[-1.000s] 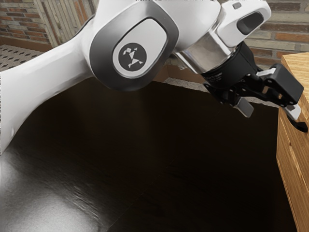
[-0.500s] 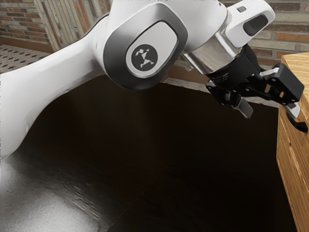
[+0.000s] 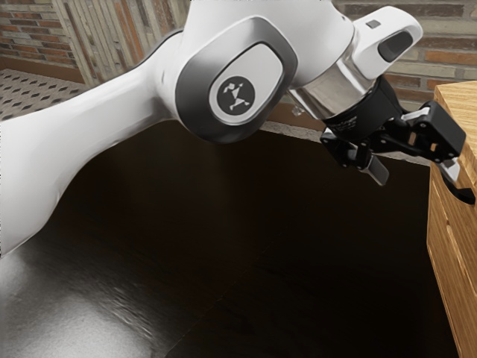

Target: Pull the drawer handle with one arm to open the drawer

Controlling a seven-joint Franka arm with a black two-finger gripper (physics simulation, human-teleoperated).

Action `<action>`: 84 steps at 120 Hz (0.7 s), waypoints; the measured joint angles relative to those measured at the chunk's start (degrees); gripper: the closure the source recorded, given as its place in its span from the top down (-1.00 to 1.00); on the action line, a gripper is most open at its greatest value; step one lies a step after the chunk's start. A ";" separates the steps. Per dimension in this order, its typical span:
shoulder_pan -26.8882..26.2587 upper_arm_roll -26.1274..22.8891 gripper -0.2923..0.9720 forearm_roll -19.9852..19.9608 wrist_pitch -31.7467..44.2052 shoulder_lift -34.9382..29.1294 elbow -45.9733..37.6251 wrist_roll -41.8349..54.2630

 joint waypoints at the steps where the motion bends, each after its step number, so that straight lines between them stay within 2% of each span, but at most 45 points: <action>1: 0.00 0.01 0.54 0.00 0.02 0.04 0.01 -0.02; 84: -0.04 1.02 0.54 0.83 2.13 2.05 -0.45 -2.65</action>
